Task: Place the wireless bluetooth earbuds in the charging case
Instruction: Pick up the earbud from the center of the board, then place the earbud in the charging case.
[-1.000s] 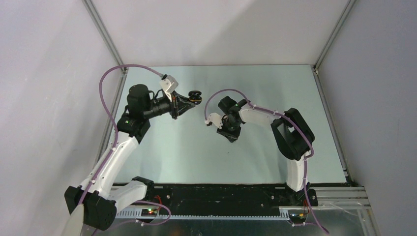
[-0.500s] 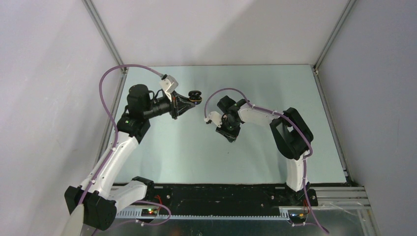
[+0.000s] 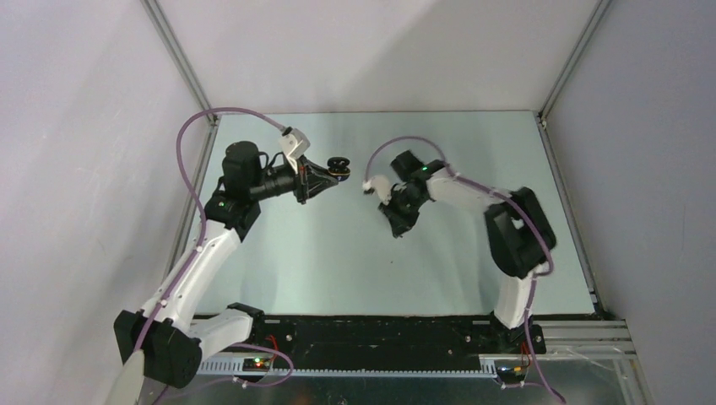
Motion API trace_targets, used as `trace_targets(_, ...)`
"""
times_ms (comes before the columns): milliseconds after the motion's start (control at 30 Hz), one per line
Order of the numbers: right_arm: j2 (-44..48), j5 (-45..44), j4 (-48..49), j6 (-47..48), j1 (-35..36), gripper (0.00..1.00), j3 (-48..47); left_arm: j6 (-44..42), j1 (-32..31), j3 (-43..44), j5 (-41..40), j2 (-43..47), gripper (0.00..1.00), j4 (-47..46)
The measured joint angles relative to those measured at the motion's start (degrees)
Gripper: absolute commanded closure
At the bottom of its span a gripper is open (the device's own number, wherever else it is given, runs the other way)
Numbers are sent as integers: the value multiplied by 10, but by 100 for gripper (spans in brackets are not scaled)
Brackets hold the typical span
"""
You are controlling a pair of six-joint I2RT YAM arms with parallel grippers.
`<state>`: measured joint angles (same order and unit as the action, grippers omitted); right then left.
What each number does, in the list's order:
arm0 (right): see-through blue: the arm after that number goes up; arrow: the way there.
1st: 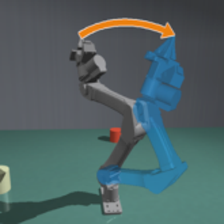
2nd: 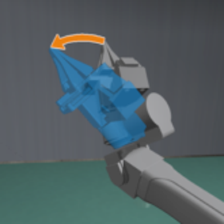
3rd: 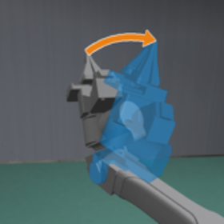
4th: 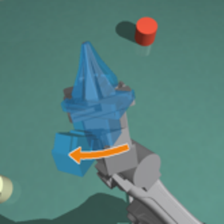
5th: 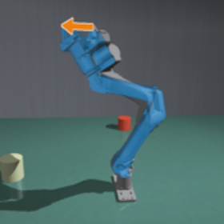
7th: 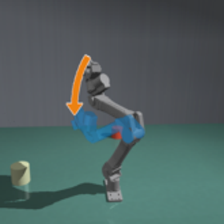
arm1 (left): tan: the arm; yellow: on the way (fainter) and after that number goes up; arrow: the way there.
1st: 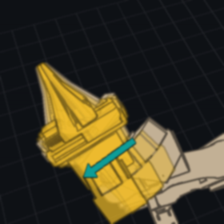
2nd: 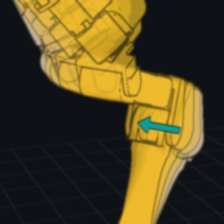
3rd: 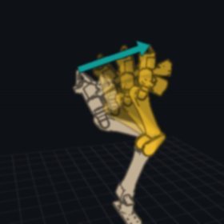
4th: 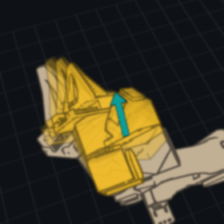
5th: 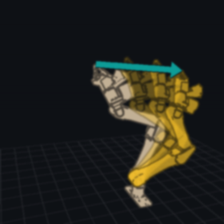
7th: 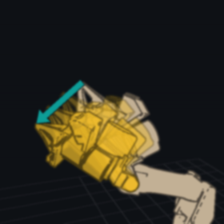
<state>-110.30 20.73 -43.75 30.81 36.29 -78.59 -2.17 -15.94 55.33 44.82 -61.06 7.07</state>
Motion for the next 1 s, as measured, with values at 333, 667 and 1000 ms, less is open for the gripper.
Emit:
trace_targets(333, 340, 273, 144, -80, -192, 100, 4, -2, -7, 91, 84, -119, 100, -9)
trace_targets(667, 372, 314, 455, -242, -86, 100, 11, 18, -60, 130, 103, -137, 100, -80)
trace_targets(1000, 360, 224, 533, -259, -19, 100, 27, 48, -71, 96, 73, -85, 100, -130)
